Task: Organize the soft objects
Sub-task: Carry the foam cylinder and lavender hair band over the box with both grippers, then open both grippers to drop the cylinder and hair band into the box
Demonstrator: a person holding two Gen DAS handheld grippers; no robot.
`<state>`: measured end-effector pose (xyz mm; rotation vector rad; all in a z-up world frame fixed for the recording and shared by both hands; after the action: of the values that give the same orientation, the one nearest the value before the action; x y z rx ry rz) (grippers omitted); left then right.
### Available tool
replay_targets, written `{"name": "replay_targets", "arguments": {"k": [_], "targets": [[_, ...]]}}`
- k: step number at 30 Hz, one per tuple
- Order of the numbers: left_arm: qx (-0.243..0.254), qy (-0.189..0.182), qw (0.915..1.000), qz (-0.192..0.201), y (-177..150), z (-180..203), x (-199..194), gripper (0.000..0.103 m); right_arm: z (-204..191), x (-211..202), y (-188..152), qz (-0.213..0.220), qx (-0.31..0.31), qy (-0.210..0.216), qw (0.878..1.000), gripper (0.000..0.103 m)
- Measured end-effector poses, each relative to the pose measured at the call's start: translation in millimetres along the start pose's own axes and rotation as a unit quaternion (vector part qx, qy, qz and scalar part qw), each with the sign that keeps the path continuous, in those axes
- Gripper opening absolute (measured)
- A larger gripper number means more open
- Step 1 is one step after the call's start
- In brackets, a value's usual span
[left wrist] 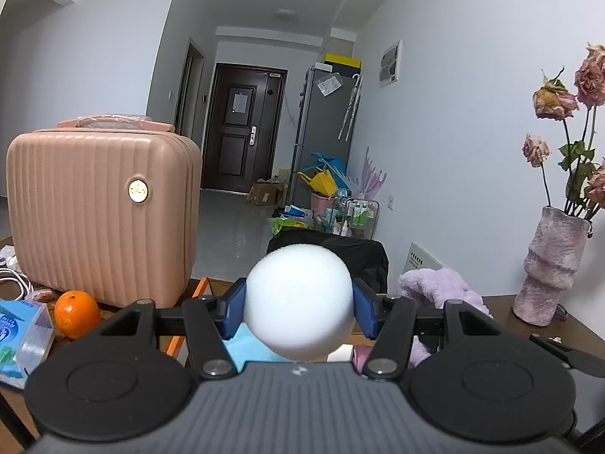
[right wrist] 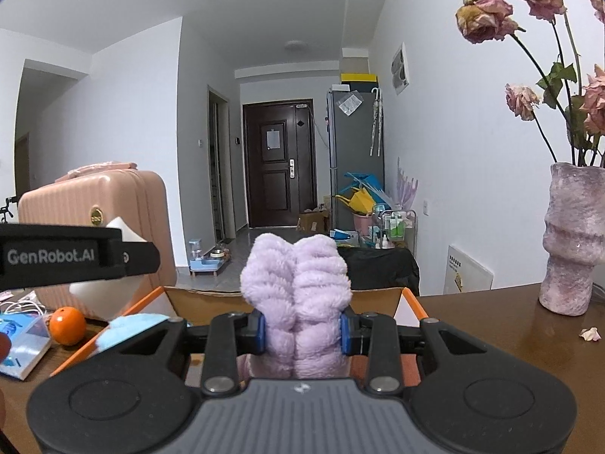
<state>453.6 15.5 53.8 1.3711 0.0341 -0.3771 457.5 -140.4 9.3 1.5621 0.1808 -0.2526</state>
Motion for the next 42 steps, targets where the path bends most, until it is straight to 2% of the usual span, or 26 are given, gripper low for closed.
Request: {"name": "replay_targets", "arguments": {"k": [16,27,33,35,37,39,42], "targets": [[0.012,0.007,0.9995,-0.028,-2,-13,48,0.058,-11,39,-2,-0.013,-0.022,-0.006,1.000,0.033],[0.019,0.011,0.9986,-0.049,-6,-18,62,0.058,-11,52,-2,-0.026,-0.037,0.000,0.999,0.035],[0.024,0.013,0.9982,-0.054,-6,-18,63,0.062,-12,54,-2,-0.034,-0.043,-0.003,0.998,0.042],[0.022,0.014,0.9981,-0.056,-6,-19,63,0.067,-12,54,-2,-0.036,-0.046,-0.007,0.998,0.045],[0.021,0.016,0.9982,-0.055,-6,-20,63,0.076,-11,56,-2,-0.039,-0.048,-0.009,0.998,0.048],[0.021,0.020,0.9983,-0.051,-5,-22,61,0.081,-10,57,-3,-0.042,-0.048,-0.010,0.998,0.055],[0.019,0.023,0.9984,-0.047,-4,-23,57,0.089,-9,57,-2,-0.043,-0.046,-0.015,0.998,0.074]]}}
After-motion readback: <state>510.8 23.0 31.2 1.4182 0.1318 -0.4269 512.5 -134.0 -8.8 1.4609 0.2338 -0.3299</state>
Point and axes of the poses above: each gripper's, at about its wrist camera, not at the fingertips, and x roughly the way its jaws point, z to its right, y to its top, the point moved 1 cm from there along x, roughly the way its jaws point, and after that the axes turned 13 degrees about -y, right-handed, at the moved point
